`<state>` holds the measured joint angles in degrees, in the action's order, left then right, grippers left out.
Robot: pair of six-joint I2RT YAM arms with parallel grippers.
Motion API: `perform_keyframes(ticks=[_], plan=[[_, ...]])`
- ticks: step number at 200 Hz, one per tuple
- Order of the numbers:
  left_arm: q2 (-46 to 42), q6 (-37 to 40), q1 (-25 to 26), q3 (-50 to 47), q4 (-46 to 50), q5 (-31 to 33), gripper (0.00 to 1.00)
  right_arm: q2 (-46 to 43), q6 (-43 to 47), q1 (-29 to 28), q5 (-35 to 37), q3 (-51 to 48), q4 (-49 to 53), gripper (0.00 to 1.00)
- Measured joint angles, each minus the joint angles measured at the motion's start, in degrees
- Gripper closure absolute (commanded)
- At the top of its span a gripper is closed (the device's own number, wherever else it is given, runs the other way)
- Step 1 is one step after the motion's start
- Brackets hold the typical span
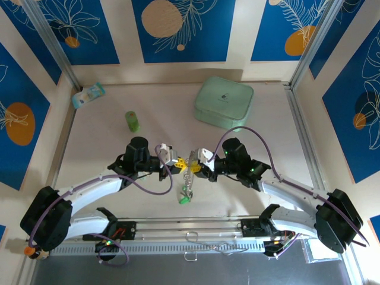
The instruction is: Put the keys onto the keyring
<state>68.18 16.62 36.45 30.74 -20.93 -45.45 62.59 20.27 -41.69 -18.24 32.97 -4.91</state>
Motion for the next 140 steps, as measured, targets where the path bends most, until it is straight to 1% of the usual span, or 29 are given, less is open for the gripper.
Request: perform_keyframes(ticks=[53,96,119,140], plan=[[0.0,1.3,0.0,0.0,0.4,0.0,1.00,0.0,0.0,-0.1,0.0,0.0,-0.4,0.84],[0.0,1.9,0.0,0.0,0.9,0.0,1.00,0.0,0.0,-0.5,0.0,0.0,-0.7,0.82],[0.0,2.1,0.0,0.0,1.2,-0.2,1.00,0.0,0.1,-0.7,0.1,0.0,-0.7,0.87],[0.0,2.5,0.1,0.0,1.7,-0.5,1.00,0.0,0.0,-0.7,0.1,0.0,-0.7,0.87]])
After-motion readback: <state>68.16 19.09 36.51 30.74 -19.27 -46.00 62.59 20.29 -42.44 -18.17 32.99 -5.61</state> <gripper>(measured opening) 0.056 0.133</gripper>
